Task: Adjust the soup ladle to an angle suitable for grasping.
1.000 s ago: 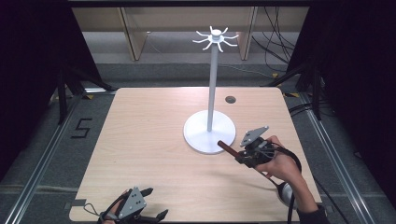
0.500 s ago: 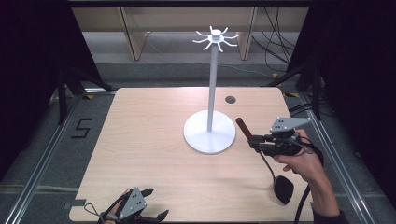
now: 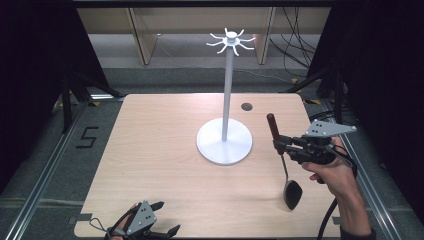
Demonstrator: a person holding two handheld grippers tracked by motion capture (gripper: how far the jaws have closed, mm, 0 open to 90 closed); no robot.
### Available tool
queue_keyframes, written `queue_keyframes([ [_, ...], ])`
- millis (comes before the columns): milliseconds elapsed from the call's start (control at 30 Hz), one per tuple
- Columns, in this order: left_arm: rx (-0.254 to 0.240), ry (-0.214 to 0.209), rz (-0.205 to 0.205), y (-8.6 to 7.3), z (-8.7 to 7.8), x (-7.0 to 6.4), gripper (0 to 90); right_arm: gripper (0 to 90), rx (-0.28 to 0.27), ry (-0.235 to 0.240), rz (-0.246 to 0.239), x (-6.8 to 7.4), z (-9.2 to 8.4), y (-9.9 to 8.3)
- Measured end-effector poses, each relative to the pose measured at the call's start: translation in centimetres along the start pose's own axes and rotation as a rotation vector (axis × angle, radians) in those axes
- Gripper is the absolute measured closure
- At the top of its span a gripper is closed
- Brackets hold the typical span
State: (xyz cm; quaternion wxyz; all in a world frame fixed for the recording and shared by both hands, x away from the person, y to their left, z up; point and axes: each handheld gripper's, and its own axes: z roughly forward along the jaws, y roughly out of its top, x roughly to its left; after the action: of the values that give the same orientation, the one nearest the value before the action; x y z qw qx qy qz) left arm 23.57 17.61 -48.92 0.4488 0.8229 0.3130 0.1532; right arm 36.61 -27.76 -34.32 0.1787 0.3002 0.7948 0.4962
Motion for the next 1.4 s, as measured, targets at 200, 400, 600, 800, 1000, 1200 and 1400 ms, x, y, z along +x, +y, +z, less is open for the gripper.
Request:
queue_keyframes([
  [200,0.0,-0.002,-0.003,0.0,0.0,-0.1,15.0,74.1,-0.047,0.003,0.002,0.2,-0.6,0.5],
  [400,0.0,0.005,-0.002,0.0,0.1,0.0,14.9,74.1,-0.096,0.003,0.016,0.4,-1.4,1.0],
  [600,0.015,0.006,0.011,0.0,0.0,0.1,14.9,74.1,-0.113,0.004,0.019,0.8,-1.6,1.3],
  [800,0.008,0.009,0.04,0.0,0.0,0.2,14.9,74.0,-0.151,-0.004,-0.012,0.9,-1.5,1.8],
  [1000,0.021,0.012,0.02,-0.1,0.0,0.2,14.9,74.0,-0.144,0.008,0.005,1.1,-1.3,2.1],
  [1200,-0.004,0.007,-0.007,-0.1,0.1,0.0,14.9,74.0,-0.154,0.003,0.005,1.2,-0.9,2.5],
  [1400,-0.003,0.008,-0.009,-0.1,0.2,0.0,15.0,74.0,-0.177,0.002,-0.002,1.2,-0.1,3.5],
])
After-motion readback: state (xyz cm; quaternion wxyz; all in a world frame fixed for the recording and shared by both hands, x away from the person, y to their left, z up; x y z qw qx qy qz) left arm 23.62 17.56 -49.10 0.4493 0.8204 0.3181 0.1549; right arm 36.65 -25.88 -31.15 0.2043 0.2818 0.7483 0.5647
